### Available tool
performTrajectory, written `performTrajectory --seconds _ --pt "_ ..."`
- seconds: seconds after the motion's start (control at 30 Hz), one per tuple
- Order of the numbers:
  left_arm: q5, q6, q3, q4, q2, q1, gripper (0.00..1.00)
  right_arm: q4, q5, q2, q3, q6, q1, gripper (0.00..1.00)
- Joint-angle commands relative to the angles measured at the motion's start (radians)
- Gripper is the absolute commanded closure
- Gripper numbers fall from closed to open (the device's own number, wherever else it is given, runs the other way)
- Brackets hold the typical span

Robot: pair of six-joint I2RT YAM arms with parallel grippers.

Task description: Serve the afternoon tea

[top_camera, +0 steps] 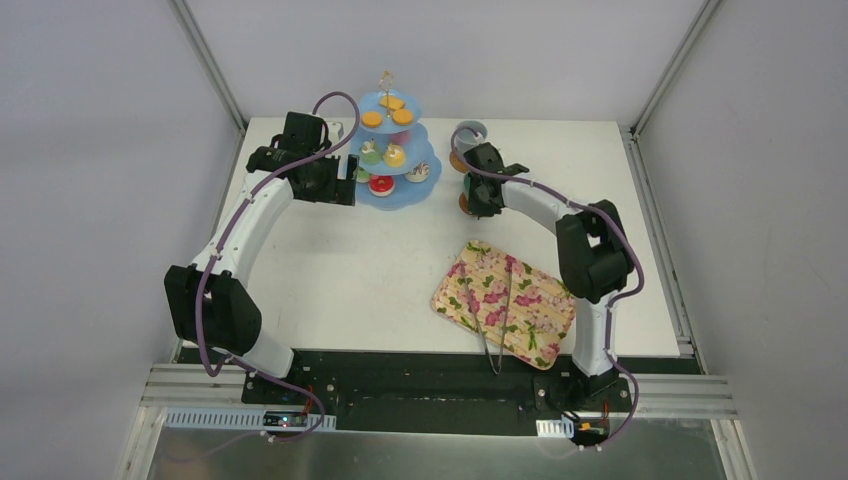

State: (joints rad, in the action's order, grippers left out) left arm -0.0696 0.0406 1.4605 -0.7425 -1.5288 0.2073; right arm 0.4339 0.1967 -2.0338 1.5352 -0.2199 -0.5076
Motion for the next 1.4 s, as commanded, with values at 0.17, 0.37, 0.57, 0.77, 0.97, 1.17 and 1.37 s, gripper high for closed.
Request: performTrajectory --seconds 0.17,0.37,0.57,0.77,0.97,1.17,1.37 --pt "0.001 -0.002 0.009 -0.006 0.026 -0.013 0.06 0.022 -0.042 0.075 -0.035 -0.017 -0.006 1.00" --pt "-0.001 -0.001 0.011 -0.004 0.022 -0.012 0.06 0.020 -0.048 0.070 -0.035 -0.022 -0.004 0.95" --pt "0.002 -0.002 0.004 -0.003 0.025 -0.012 0.06 0.019 -0.038 0.069 -0.030 -0.025 -0.004 0.77" --pt "0.002 -0.002 0.002 -0.001 0.028 -0.013 0.06 0.032 -0.021 0.067 -0.020 -0.019 -0.005 0.65" --pt "-0.003 -0.002 -0.001 0.002 0.034 -0.013 0.06 0.024 -0.015 0.075 -0.022 -0.005 -0.012 0.62" --pt "-0.005 -0.001 -0.019 0.006 0.051 -0.013 0.06 0.006 0.032 0.067 -0.014 0.012 -0.021 0.64" --pt "-0.003 -0.002 -0.028 0.009 0.060 -0.013 0.06 0.003 0.090 0.035 0.030 0.026 -0.029 0.67"
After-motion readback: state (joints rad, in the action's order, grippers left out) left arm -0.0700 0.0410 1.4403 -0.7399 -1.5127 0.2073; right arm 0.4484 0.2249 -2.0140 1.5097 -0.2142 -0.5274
